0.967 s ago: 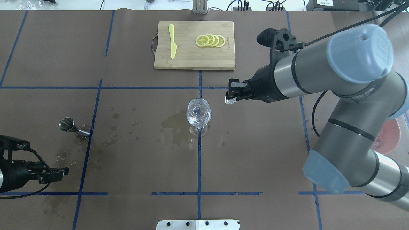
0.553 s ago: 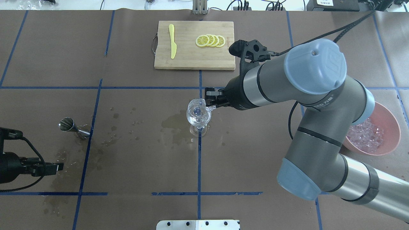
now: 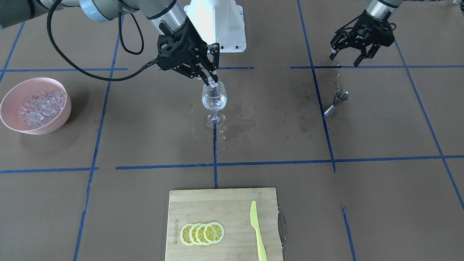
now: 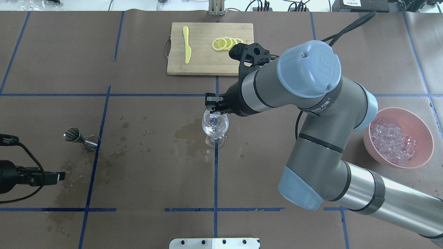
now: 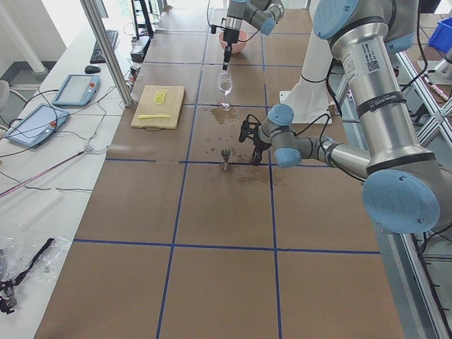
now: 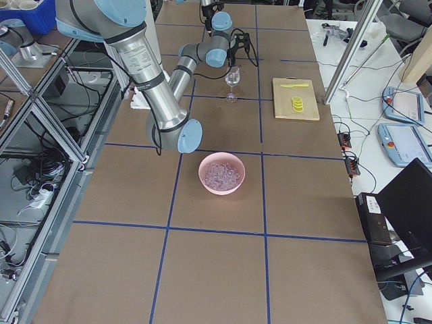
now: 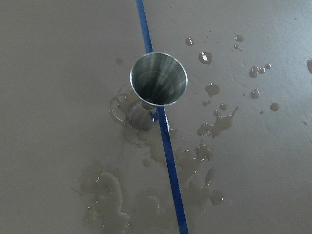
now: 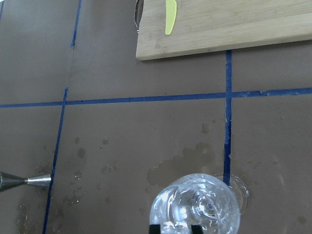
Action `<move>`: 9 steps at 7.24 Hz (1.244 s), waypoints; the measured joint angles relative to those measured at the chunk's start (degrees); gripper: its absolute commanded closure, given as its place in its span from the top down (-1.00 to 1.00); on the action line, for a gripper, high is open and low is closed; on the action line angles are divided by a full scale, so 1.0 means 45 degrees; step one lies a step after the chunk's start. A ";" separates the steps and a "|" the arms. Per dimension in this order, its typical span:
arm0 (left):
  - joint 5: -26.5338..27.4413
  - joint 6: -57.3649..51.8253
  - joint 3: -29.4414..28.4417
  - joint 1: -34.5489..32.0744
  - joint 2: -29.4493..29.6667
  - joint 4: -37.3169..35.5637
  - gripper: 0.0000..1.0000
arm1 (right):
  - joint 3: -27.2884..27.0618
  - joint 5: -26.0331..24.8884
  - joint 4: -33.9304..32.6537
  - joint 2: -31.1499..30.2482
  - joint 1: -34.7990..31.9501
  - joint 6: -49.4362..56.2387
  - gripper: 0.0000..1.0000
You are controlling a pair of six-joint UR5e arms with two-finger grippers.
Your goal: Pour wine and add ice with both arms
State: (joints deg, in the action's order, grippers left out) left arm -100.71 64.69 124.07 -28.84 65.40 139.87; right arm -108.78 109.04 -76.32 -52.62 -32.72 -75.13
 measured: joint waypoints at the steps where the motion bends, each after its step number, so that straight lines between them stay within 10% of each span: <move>1: -0.0008 -0.0005 0.0011 -0.0072 -0.0001 -0.0004 1.00 | 0.0052 0.0002 0.0004 0.0035 0.0004 0.0003 1.00; 9: -0.2243 -0.0418 0.1086 -0.1277 0.0721 -0.3399 1.00 | -0.0368 0.0162 -0.1394 -0.0133 -0.0815 0.0528 1.00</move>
State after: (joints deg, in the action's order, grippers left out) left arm -110.80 62.81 128.96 -34.59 68.64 124.57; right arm -110.44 109.77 -82.59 -53.21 -36.39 -72.76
